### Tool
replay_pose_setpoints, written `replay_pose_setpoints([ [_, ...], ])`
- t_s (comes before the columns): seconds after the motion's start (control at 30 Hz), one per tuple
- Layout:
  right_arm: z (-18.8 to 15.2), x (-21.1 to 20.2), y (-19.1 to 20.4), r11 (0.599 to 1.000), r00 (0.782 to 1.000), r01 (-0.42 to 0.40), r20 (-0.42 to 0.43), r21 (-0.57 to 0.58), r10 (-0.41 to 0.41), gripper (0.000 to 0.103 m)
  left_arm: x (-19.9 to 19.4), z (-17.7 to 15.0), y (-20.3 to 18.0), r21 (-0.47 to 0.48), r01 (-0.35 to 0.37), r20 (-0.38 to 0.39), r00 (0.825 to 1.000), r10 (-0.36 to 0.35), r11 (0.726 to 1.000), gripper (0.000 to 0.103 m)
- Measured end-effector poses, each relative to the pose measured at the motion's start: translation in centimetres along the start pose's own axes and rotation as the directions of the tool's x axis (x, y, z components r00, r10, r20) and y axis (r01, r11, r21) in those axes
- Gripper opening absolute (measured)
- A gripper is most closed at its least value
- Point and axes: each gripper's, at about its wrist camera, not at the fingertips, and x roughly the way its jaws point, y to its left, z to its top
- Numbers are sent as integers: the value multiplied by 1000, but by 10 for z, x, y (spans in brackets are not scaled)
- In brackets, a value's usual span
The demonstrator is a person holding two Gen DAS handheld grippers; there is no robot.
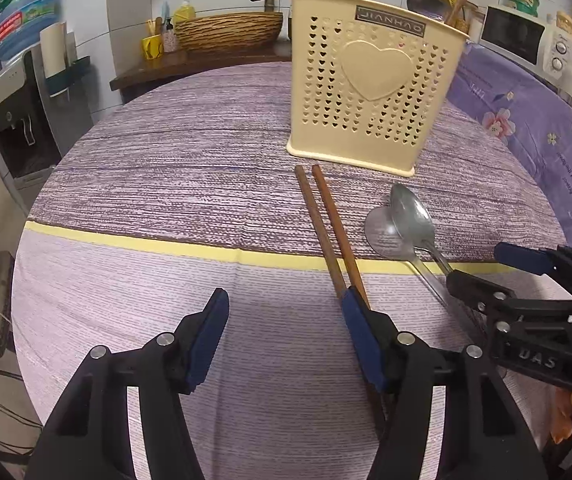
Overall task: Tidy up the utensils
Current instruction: 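Grasp a brown chopstick with the left tool while the right tool grasps a steel spoon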
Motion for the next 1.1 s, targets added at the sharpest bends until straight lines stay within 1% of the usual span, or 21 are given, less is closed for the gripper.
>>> replay_pose_setpoints([
  [0.03,0,4,-2,1000,1000,5,-12,6,-5,71,0,0,0,-1,5,-3,1000,-5,1000,59],
  [0.1,1,6,-2,1000,1000,-3,-10,-5,3,71,1,-1,-1,-5,18,-8,1000,-18,1000,59],
  [0.23,0,6,1,999,1000,14,-10,-29,-15,71,5,0,-6,6,12,-15,1000,-12,1000,58],
  [0.33,0,5,-8,999,999,46,-11,-10,-46,71,9,0,-11,24,8,-28,1000,-7,1000,57],
  [0.37,-1,4,-12,998,998,55,-10,-5,-55,71,10,0,-12,33,0,-29,1000,1,999,54],
  [0.43,-3,3,-25,998,998,57,-13,18,-57,71,12,1,-13,35,1,-35,999,0,999,54],
  [0.57,-7,-1,-45,996,997,75,-14,52,-74,71,19,8,-16,71,-32,-41,999,35,997,54],
  [0.7,-9,-2,-54,995,997,82,-7,56,-82,71,24,18,-6,58,-38,-57,998,41,998,54],
  [0.83,-9,-2,-55,996,997,76,1,40,-76,71,23,18,12,33,-50,-58,997,52,998,54],
  [0.97,0,-1,-48,999,999,28,18,28,-28,71,27,24,16,19,-48,-71,996,49,999,54],
  [1.07,9,5,-35,999,999,40,14,-5,-40,71,35,33,13,30,-57,-74,995,59,998,54],
  [1.1,12,8,-32,999,999,47,9,-11,-47,71,38,37,12,31,-51,-78,996,53,998,54],
])
